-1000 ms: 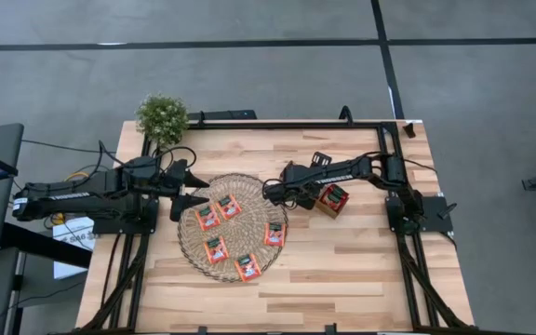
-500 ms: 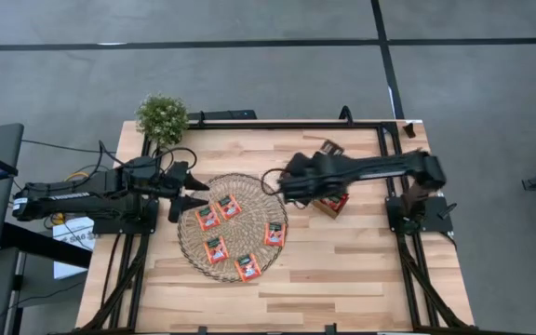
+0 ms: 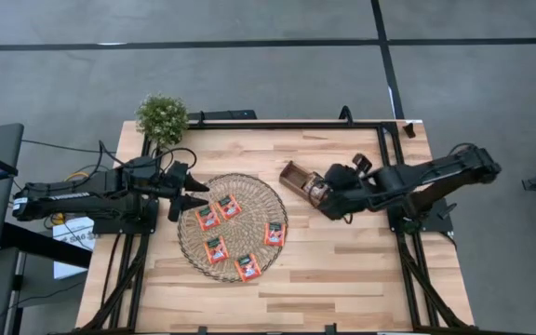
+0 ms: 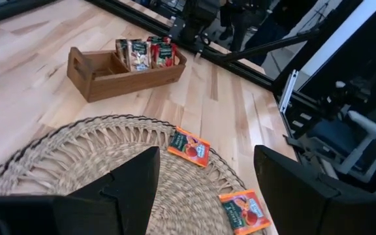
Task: Pick & Place Tea
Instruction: Put the orange tea bag into the left section of the wooden organizer
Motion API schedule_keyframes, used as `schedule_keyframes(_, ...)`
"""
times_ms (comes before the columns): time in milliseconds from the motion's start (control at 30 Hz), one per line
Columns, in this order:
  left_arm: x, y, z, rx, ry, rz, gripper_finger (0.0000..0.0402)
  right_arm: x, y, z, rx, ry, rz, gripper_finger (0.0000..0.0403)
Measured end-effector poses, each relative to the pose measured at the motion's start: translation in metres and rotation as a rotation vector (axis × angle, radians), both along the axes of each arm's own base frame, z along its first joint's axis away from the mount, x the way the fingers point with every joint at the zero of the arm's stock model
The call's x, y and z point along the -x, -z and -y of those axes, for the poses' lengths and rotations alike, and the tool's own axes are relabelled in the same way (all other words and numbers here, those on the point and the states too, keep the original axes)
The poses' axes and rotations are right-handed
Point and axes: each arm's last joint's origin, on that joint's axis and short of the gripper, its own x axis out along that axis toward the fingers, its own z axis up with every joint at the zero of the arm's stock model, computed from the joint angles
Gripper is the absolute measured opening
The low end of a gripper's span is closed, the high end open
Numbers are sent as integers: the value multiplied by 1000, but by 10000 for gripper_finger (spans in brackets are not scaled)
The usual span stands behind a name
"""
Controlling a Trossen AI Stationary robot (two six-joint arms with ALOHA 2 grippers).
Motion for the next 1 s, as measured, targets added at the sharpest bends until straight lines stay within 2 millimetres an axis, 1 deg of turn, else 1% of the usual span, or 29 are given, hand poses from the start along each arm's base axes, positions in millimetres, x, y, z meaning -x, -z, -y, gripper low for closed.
schedule_keyframes(100, 0, 0, 0, 24, -11, -2, 241, 8, 22, 1, -87, -35, 58, 118)
schedule_keyframes(233, 0, 0, -1, 79, -48, -5, 241, 13, 51, 4, -206, -94, 115, 118)
schedule_keyframes(400, -2, 0, -1, 157, -74, -5, 241, 12, 72, 8, -314, -205, 200, 118)
schedule_keyframes(533, -6, 0, -2, 208, -88, -1, 241, 16, 83, 8, -348, -278, 293, 118)
schedule_keyframes(700, -13, 0, -3, 221, -90, 10, 241, 25, 93, 9, -391, -338, 404, 118)
schedule_keyframes(833, -19, -3, -4, 226, -88, 47, 241, 33, 92, 8, -413, -383, 506, 118)
schedule_keyframes(1000, -28, -4, -6, 222, -86, 75, 241, 52, 87, 8, -416, -425, 613, 118)
